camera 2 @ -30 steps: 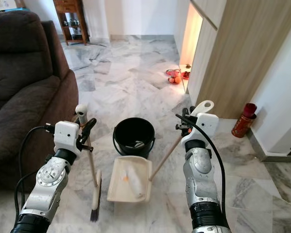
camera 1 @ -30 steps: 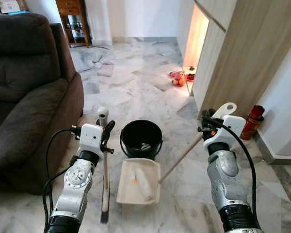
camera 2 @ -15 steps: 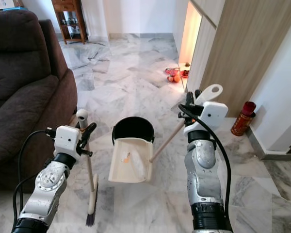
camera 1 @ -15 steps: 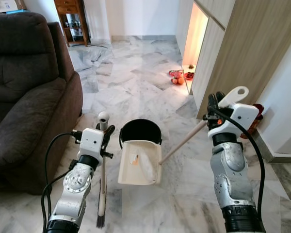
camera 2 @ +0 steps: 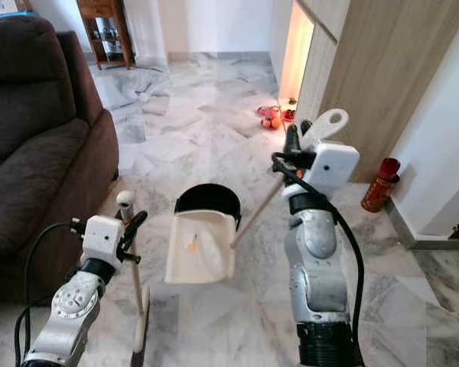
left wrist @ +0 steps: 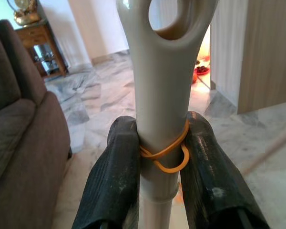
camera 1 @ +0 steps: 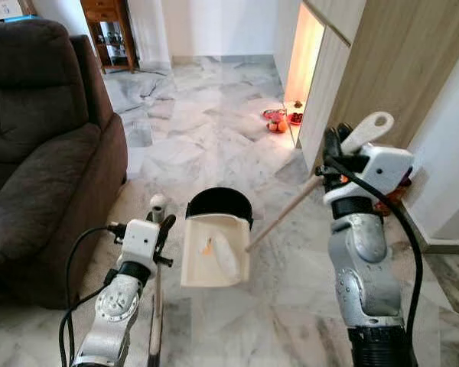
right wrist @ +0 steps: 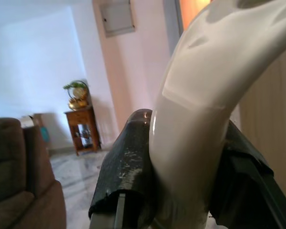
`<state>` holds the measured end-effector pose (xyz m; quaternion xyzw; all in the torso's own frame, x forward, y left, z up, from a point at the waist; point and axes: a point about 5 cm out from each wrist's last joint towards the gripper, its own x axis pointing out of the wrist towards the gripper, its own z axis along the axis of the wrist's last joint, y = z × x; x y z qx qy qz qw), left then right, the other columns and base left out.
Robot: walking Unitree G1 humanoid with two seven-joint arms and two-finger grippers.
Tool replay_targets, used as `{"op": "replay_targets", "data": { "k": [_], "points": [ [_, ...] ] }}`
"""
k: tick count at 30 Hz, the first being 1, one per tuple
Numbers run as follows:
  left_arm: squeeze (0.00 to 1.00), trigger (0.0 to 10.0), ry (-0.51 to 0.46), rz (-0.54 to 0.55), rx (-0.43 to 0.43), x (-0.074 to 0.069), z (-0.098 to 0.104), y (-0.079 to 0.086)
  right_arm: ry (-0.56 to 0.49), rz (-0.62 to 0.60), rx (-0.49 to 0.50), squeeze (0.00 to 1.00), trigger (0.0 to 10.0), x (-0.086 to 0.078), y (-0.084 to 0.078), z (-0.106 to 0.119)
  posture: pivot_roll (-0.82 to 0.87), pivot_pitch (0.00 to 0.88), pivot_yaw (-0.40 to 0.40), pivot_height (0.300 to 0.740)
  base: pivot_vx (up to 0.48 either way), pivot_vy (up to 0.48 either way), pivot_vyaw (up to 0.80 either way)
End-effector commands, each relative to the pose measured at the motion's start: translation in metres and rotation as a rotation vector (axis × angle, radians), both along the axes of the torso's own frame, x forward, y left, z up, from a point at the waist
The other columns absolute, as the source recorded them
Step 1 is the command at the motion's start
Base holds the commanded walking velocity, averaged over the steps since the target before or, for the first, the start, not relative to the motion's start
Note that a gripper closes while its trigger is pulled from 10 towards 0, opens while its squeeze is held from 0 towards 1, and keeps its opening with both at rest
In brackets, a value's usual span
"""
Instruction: Sweep floor
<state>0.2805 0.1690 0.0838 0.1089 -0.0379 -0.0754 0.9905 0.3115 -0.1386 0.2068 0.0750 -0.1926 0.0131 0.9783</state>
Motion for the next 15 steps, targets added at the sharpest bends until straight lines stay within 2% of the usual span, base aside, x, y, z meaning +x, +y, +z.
{"op": "replay_targets", "data": {
  "k": [1,15],
  "points": [
    [0.00,10.0,-0.055,0.016,0.027,0.0006,0.0083,0.0058,-0.097,0.010,0.018,0.00,10.0,-0.0033,0.0035,0.0243,0.11,0.000,0.005,0.740,0.247,0.000,0.00],
    [0.00,10.0,-0.068,0.025,0.028,0.0013,0.0085,0.0051,-0.096,0.007,0.002,0.00,10.0,-0.0027,0.0033,0.0272,0.11,0.000,0.001,0.740,0.267,0.000,0.00]
  ]
}}
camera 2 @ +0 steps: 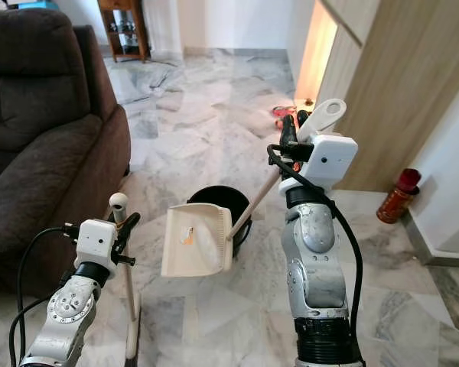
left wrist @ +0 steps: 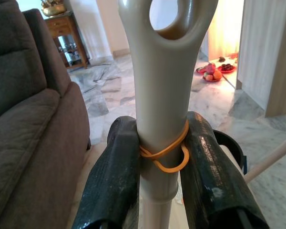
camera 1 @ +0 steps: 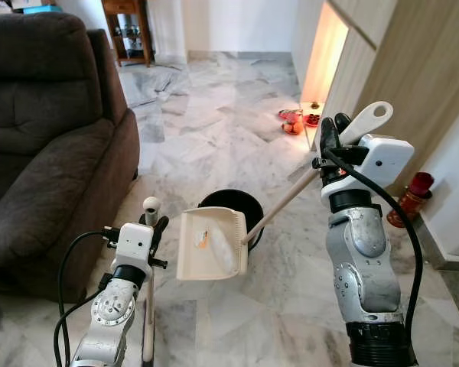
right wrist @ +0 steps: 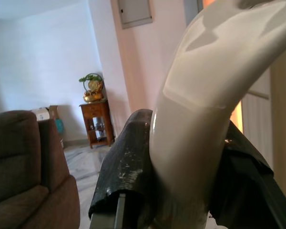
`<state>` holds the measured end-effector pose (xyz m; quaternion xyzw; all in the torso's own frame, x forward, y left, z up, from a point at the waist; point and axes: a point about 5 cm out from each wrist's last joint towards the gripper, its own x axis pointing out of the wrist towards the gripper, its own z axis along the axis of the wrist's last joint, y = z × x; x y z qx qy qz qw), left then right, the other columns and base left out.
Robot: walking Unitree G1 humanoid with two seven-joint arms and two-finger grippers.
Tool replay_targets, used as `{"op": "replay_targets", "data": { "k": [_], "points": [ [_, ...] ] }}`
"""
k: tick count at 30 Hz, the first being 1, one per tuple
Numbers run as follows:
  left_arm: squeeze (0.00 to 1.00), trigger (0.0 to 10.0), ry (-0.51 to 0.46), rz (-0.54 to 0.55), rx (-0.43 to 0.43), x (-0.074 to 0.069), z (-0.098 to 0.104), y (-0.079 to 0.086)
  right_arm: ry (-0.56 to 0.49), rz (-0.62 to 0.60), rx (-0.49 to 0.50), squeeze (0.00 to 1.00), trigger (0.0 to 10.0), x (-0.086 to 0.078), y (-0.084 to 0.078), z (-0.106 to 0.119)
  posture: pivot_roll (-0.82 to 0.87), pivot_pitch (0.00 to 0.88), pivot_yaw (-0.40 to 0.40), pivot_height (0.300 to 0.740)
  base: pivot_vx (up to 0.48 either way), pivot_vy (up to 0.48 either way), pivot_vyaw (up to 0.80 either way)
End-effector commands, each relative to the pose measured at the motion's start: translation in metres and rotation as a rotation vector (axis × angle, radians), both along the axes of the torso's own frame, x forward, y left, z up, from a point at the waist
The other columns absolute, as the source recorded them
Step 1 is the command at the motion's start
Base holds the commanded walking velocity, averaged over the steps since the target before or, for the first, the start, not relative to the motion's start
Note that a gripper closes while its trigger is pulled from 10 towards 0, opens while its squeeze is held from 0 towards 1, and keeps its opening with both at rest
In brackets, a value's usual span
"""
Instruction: Sweep floor
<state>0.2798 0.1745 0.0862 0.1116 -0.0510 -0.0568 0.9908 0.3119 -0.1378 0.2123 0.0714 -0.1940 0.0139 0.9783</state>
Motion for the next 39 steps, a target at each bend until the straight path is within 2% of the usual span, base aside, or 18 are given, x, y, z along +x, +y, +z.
{"op": "replay_targets", "data": {
  "k": [1,22,29,39],
  "points": [
    [0.00,10.0,-0.038,-0.008,0.027,0.0021,0.0061,-0.0004,-0.091,0.009,0.009,0.00,10.0,-0.0031,0.0030,0.0217,0.11,0.000,0.001,0.740,0.296,0.000,0.00],
    [0.00,10.0,-0.048,-0.005,0.026,0.0035,0.0069,-0.0015,-0.109,0.020,0.006,0.00,10.0,-0.0036,0.0048,0.0279,0.11,0.000,-0.004,0.740,0.298,0.000,0.00],
    [0.00,10.0,-0.049,-0.003,0.025,0.0038,0.0067,-0.0022,-0.109,0.029,0.007,0.00,10.0,-0.0035,0.0056,0.0280,0.11,0.000,-0.008,0.740,0.299,0.000,0.54],
    [0.00,10.0,-0.051,-0.003,0.023,0.0046,0.0066,-0.0031,-0.110,0.038,0.020,0.00,10.0,-0.0030,0.0053,0.0289,0.11,0.000,-0.011,0.740,0.299,0.000,0.00]
  ]
}}
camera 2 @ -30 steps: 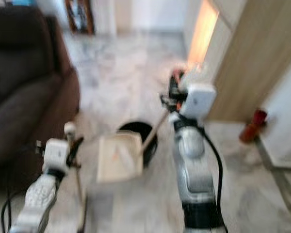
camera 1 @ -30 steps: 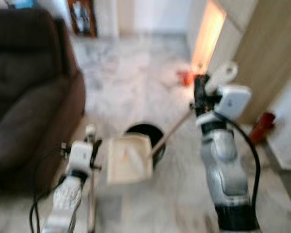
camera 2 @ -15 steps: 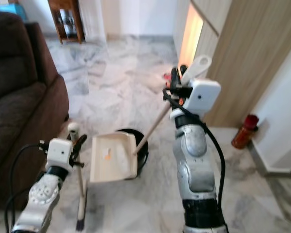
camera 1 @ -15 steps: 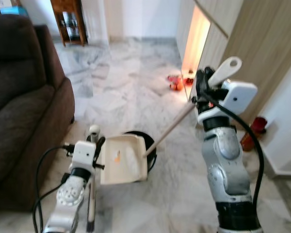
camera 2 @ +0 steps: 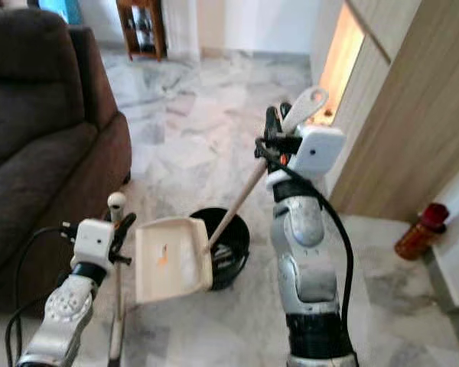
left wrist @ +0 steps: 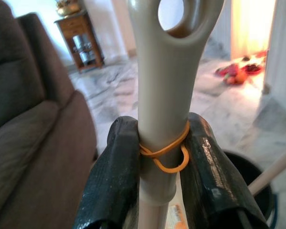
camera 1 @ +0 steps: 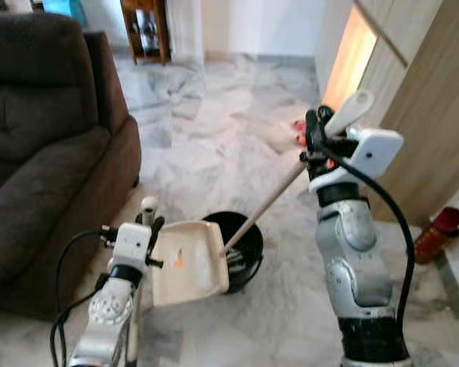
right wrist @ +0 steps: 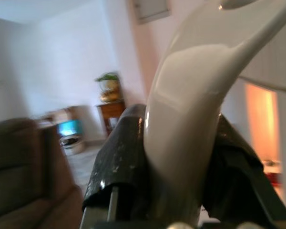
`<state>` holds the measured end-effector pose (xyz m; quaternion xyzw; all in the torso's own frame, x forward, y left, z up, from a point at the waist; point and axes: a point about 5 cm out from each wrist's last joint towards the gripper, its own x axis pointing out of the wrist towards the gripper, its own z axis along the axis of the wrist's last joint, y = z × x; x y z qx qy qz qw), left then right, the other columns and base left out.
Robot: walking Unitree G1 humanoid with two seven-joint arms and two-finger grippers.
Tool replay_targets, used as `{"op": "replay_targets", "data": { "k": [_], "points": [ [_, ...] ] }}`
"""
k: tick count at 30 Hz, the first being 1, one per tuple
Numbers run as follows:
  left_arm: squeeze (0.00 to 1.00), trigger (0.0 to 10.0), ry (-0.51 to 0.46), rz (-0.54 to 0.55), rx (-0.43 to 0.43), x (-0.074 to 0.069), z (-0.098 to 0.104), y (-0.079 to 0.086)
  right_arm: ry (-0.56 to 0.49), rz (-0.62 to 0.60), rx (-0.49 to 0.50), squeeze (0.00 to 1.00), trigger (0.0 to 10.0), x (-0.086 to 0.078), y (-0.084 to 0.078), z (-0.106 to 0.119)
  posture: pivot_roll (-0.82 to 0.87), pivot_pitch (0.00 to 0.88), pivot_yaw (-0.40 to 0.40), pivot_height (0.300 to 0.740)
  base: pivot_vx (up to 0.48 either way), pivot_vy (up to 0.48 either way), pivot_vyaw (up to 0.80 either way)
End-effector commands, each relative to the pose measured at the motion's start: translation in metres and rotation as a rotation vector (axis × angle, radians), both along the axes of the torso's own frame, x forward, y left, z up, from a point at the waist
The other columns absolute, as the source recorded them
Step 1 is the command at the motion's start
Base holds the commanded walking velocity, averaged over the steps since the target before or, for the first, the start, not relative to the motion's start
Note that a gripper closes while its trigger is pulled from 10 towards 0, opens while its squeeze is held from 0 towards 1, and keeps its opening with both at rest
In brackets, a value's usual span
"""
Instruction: Sweep floor
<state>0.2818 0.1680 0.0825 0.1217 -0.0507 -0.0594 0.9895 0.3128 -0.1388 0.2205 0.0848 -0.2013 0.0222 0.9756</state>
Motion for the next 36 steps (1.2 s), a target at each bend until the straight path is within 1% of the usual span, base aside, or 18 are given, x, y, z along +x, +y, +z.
{"op": "replay_targets", "data": {
  "k": [1,20,36],
  "points": [
    [0.00,10.0,-0.052,0.001,0.002,0.0027,0.0103,0.0032,-0.095,0.016,-0.002,0.00,10.0,-0.0039,0.0062,0.0208,0.11,0.000,-0.011,0.740,0.300,0.000,0.00],
    [0.00,10.0,-0.057,0.000,0.002,0.0049,0.0102,0.0022,-0.102,0.026,0.007,0.00,10.0,-0.0031,0.0072,0.0236,0.11,0.000,-0.011,0.740,0.300,0.000,0.00],
    [0.00,10.0,-0.059,-0.002,0.006,0.0038,0.0100,0.0017,-0.098,0.040,0.009,0.00,10.0,-0.0039,0.0095,0.0235,0.11,0.000,-0.009,0.740,0.280,0.000,0.00]
  ]
}}
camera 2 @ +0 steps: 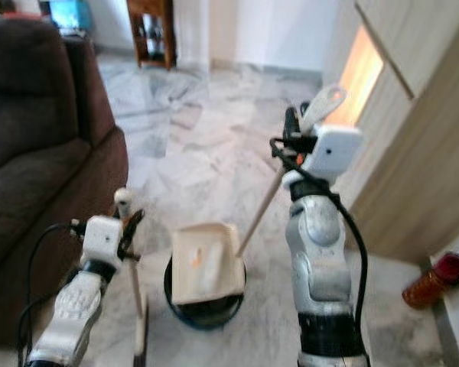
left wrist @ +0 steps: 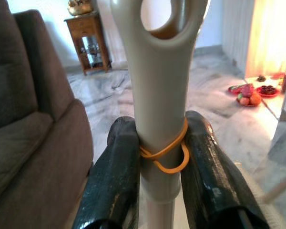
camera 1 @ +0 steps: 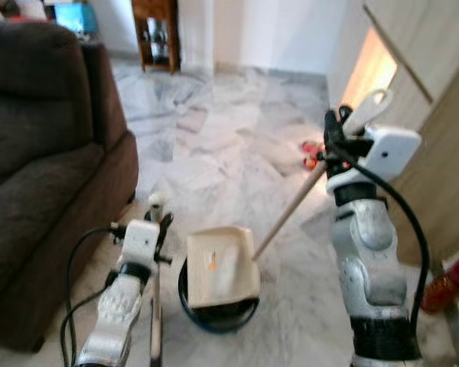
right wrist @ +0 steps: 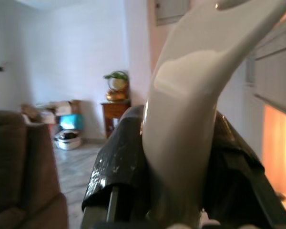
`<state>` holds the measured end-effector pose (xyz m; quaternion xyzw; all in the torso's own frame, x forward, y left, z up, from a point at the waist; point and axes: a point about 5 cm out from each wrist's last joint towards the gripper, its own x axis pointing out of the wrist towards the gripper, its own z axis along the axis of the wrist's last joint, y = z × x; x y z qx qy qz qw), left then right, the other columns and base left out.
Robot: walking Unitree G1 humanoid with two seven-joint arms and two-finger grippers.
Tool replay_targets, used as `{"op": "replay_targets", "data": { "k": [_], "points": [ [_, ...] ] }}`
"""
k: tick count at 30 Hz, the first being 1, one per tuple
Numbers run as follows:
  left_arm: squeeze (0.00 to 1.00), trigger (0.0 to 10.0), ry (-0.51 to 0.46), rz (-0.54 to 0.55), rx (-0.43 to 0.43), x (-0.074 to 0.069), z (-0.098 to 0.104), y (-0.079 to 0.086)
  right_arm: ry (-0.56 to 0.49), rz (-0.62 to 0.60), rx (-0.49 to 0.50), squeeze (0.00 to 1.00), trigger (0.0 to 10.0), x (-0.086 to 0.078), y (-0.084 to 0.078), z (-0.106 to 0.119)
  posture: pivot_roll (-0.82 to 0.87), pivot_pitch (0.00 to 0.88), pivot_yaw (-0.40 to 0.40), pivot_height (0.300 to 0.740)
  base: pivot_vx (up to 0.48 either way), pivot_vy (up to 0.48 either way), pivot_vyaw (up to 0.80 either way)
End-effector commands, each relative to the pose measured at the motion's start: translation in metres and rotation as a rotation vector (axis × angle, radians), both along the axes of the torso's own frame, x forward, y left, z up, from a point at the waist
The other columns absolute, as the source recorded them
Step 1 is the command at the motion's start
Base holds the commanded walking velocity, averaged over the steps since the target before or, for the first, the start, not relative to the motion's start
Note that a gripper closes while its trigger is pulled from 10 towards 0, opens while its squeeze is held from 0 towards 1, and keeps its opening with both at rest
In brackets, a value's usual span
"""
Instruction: Sweep floor
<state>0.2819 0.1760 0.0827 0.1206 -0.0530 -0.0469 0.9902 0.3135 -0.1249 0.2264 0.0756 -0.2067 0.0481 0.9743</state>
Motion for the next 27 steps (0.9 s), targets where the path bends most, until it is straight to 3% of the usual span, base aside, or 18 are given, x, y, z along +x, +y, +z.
{"op": "replay_targets", "data": {
  "k": [1,14,27],
  "points": [
    [0.00,10.0,-0.052,-0.027,0.010,0.004,0.010,-0.007,-0.081,-0.004,0.039,0.00,10.0,-0.005,-0.004,0.018,0.11,0.000,-0.009,0.740,0.000,0.000,0.00],
    [0.00,10.0,-0.052,-0.037,0.009,0.003,0.009,-0.008,-0.105,0.003,0.030,0.00,10.0,-0.008,0.002,0.022,0.11,0.000,-0.008,0.740,0.000,0.000,0.00],
    [0.00,10.0,-0.053,-0.044,0.013,0.003,0.009,-0.010,-0.208,-0.033,-0.134,0.00,10.0,-0.016,0.012,0.032,0.10,0.000,-0.008,0.740,0.000,0.000,0.00]
  ]
}}
